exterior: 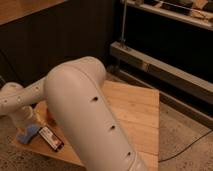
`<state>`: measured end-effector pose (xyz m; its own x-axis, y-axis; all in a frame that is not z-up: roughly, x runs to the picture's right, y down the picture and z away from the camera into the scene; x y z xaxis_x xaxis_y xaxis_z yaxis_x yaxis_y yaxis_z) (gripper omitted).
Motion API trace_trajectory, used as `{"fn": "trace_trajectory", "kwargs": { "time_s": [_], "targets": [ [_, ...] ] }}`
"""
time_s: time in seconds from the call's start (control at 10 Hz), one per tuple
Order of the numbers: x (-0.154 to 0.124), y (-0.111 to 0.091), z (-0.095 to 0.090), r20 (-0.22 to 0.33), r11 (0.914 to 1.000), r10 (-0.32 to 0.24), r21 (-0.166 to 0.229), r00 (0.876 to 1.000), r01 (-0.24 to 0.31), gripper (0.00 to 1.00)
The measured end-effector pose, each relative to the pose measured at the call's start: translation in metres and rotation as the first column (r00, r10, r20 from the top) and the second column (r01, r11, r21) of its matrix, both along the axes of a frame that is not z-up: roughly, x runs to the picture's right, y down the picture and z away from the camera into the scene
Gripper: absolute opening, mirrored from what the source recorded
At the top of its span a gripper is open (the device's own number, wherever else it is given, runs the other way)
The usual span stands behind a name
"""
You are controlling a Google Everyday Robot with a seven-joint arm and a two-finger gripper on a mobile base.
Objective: Place the white sponge in the ceramic cup
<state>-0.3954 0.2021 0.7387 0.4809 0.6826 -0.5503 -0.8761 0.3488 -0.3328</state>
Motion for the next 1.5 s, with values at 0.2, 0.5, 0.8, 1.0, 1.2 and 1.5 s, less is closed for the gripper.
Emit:
{"fn": "trace_trajectory", "kwargs": {
  "time_s": [0.2,0.5,0.8,1.0,1.2,1.5],
  "targets": [
    [-0.011,0.001,0.002,0.008,0.9993,-0.032,0.019,0.999,0.031,0.65],
    [-0.02,0.0,0.009,0.006,0.9982,-0.053,0.029,0.999,0.053,0.65],
    [-0.032,0.001,0.015,0.087,0.9945,-0.102,0.032,0.991,0.099,0.65],
    [-0.035,0.001,0.016,0.109,0.9933,-0.114,0.034,0.987,0.11,0.65],
    [-0.034,0.002,0.016,0.112,0.9933,-0.114,0.034,0.987,0.111,0.65],
    [-0.038,0.005,0.013,0.185,0.9829,-0.183,0.052,0.966,0.177,0.65]
  ]
}}
